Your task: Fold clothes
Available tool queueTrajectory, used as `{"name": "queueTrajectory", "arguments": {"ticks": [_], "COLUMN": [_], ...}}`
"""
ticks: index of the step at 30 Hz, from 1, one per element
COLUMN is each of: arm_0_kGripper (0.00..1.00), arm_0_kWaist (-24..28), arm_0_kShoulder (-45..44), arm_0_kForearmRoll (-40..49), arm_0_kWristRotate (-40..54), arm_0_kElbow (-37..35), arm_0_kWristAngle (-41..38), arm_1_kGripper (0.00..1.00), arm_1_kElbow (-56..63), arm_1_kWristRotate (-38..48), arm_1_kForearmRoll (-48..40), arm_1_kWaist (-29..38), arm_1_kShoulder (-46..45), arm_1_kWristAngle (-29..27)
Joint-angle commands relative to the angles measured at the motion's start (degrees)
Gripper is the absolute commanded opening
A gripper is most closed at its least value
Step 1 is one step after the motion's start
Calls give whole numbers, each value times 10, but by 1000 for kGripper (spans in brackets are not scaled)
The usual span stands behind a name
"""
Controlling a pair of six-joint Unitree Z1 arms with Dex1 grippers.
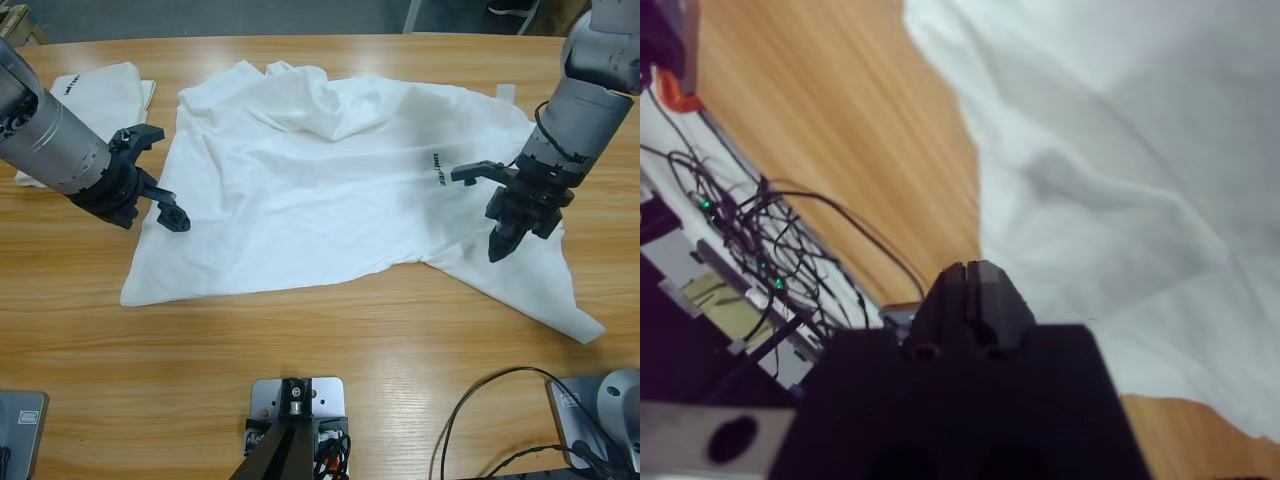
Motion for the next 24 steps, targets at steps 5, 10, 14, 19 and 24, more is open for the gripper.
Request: {"name": "queueTrajectory", "arguments": {"ticks": [5, 10, 14, 19, 24], "arm_0_kGripper": [945, 945, 945, 945, 945], "arm_0_kWaist": [-5, -5, -5, -5, -5], "arm_0_kShoulder": [-19, -17, -17, -18, -18], "arm_0_kForearmRoll": [-9, -9, -9, -9, -9], "arm_0_kWristRotate": [-7, -7, -7, -8, -7], "arm_0_kElbow": [37, 36, 32, 33, 32], "arm_0_kWristAngle": [-6, -6, -6, -6, -6], "arm_1_kGripper": [885, 834, 199, 0, 876], "arm_1_kElbow": [38, 26, 20, 22, 28], "arm_1_kWristRotate": [24, 19, 7, -3, 11], "arm_1_kForearmRoll": [-119, -117, -105, -96, -110], "arm_1_kWaist": [-9, -26, -28, -28, -28], "arm_1_kShoulder": [45, 58, 61, 37, 12], "arm_1_kWristAngle": [-75, -77, -61, -59, -95]}}
